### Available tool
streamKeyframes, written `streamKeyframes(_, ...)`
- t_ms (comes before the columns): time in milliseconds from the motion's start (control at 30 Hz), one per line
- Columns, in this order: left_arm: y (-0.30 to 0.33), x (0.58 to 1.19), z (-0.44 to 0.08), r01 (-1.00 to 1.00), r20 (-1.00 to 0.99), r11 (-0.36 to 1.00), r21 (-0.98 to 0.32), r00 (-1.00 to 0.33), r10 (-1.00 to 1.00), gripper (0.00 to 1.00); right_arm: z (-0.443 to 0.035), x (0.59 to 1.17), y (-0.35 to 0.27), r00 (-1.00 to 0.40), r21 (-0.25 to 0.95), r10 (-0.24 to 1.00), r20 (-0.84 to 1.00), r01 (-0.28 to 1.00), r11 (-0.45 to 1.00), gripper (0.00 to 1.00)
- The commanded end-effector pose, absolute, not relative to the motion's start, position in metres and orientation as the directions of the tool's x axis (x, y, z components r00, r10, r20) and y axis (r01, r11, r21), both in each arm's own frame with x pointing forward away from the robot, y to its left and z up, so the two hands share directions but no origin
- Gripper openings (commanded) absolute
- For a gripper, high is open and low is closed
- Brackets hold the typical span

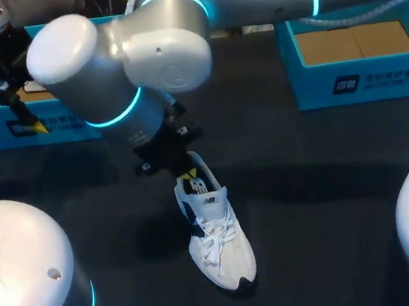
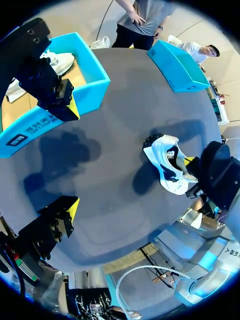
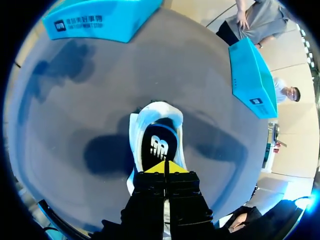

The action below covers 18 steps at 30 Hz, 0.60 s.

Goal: Take the shoe out of the shoebox, open the shoe tongue, remove and reinsert the insole, then place the shoe into the shoebox

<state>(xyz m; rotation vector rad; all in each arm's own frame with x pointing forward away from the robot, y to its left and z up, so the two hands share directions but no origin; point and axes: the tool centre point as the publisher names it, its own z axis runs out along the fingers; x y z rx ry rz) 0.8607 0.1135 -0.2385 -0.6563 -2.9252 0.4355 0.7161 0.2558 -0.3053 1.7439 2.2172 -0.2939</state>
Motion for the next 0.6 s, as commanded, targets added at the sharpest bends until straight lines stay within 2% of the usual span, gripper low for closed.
streamKeyframes(33, 0.114, 0.86, -0.238, 0.401, 0.047, 0.866, -0.299, -0.9, 0.433, 1.0, -0.323, 0.712, 0.251, -0.199, 0.035, 0.909, -0.367, 0.973, 0.227, 0.0)
streamKeyframes(367, 0.114, 0.86, -0.238, 0.401, 0.047, 0.866, -0.299, -0.9, 0.433, 1.0, -0.341, 0.709, 0.233, -0.162, 0.035, 0.911, -0.38, 0.981, 0.189, 0.0)
streamKeyframes(600, 0.114, 0.86, -0.238, 0.401, 0.047, 0.866, -0.299, -0.9, 0.433, 1.0, -0.355, 0.712, 0.223, -0.154, -0.017, 0.903, -0.402, 0.987, 0.161, 0.0)
